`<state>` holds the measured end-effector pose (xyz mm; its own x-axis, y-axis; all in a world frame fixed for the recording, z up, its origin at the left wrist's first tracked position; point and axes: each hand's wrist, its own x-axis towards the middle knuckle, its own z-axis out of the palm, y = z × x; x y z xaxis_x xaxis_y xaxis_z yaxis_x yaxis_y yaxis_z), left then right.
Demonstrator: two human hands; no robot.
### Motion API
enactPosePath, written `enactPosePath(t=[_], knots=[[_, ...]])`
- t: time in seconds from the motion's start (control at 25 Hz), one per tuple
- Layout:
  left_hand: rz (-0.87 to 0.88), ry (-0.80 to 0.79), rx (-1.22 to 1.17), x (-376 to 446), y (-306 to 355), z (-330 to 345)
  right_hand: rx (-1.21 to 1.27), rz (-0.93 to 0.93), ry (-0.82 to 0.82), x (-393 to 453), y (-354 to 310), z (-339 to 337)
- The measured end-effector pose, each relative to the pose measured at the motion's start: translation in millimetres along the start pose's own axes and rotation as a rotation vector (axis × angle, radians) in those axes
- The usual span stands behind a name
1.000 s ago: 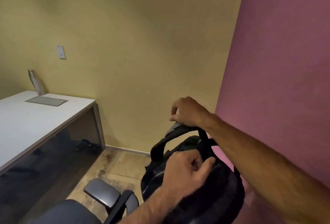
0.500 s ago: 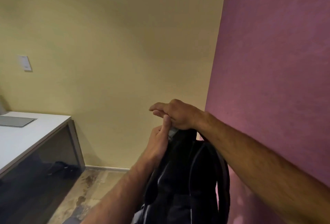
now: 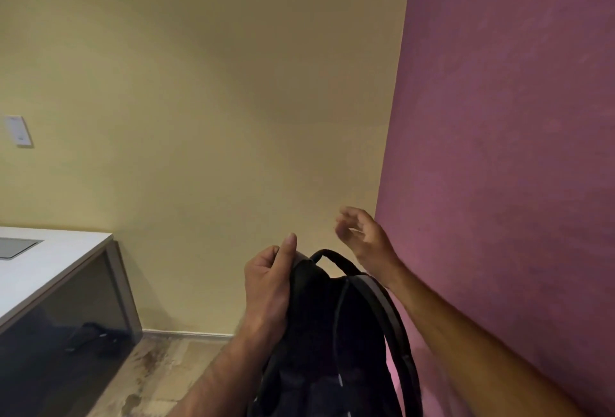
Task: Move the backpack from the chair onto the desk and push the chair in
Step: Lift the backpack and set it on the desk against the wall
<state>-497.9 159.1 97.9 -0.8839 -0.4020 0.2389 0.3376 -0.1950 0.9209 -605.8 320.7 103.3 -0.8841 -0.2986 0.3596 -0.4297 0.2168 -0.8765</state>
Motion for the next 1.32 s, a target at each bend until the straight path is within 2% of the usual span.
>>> enactPosePath(t=[0.08,0.16,0.24,0.32,0.44,0.8,0.92,1.08,1.2,1.32], knots=[[0.023,-0.006,-0.019,4,5,-2,-0.054,0.144,-0.034,-14,42,-31],[0.057,-0.024,-0.052,6,13,1,-0.06,0.28,-0.14,-28,76,-48],[0.077,-0.035,-0.07,10,22,5,0.148,0.375,-0.236,-39,105,-53],[0.092,-0.035,-0.106,15,31,7,0.352,0.416,-0.307,-45,123,-51],[0.115,-0.038,-0.156,21,39,7,0.363,0.41,-0.368,-50,132,-42],[0.186,-0.028,-0.082,28,37,-15,0.321,0.467,-0.159,-59,128,0],[0.181,0.012,-0.07,28,35,-29,0.347,0.445,-0.113,-58,116,7],[0.169,0.031,-0.096,23,32,-51,0.322,0.377,0.058,-52,98,16],[0.144,-0.07,-0.073,16,19,-81,0.296,0.278,0.121,-45,86,18],[0.102,-0.214,0.06,12,8,-116,0.257,0.201,0.128,-44,73,18]])
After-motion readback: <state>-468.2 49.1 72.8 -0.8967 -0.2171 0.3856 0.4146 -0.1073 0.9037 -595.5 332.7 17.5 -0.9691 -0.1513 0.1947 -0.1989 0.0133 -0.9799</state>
